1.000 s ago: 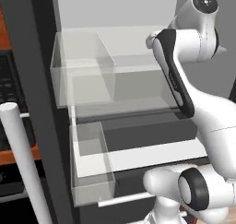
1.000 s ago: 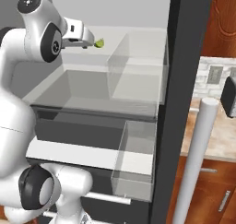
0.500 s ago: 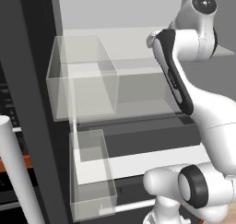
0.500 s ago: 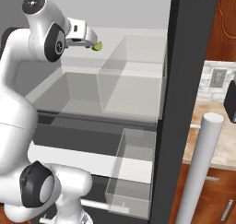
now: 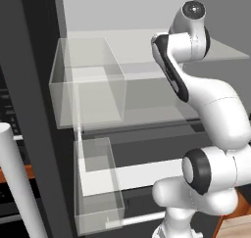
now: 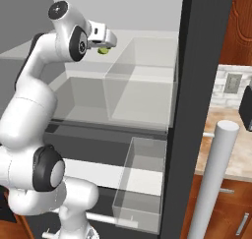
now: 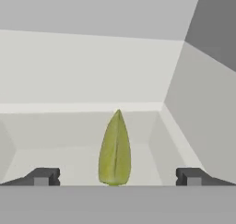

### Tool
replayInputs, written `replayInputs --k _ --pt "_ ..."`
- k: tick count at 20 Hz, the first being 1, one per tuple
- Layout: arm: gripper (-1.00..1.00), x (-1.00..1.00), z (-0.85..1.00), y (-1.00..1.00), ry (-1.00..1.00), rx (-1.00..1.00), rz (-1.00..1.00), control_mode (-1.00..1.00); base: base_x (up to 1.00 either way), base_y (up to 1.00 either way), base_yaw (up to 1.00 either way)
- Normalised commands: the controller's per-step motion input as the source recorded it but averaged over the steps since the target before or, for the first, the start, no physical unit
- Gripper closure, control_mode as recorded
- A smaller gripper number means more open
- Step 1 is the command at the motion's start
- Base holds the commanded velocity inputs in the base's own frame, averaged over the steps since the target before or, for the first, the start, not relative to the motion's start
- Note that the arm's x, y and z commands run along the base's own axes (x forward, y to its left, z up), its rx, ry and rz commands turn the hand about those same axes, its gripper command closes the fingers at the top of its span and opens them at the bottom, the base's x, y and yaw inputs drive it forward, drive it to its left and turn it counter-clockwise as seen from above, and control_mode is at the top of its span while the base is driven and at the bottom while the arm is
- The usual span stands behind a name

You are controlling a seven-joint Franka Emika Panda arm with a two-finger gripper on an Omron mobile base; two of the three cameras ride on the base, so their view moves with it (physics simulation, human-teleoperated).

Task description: There is a bowl on the dining counter. Grab a lemon wedge from the fridge and place it in the bowl. Then get the liquor bottle and glass cup from the cabinet and place them next to the bowl.

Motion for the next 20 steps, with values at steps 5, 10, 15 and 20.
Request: replayInputs --k 5,10,15,20 --pt "-1.00 0.83 -0.02 0.00 0.04 0.00 -0.03 -1.00 0.00 0.00 0.00" --pt "-1.00 0.43 -0.11 0.00 0.02 0.00 0.00 -1.00 0.00 0.00 0.00" --pt "-1.00 0.00 -0.21 -0.01 0.04 0.01 0.00 -1.00 0.00 0.00 0.00" --pt "-1.00 0.20 -0.23 -0.07 0.10 0.00 0.00 -1.00 0.00 0.00 0.00"
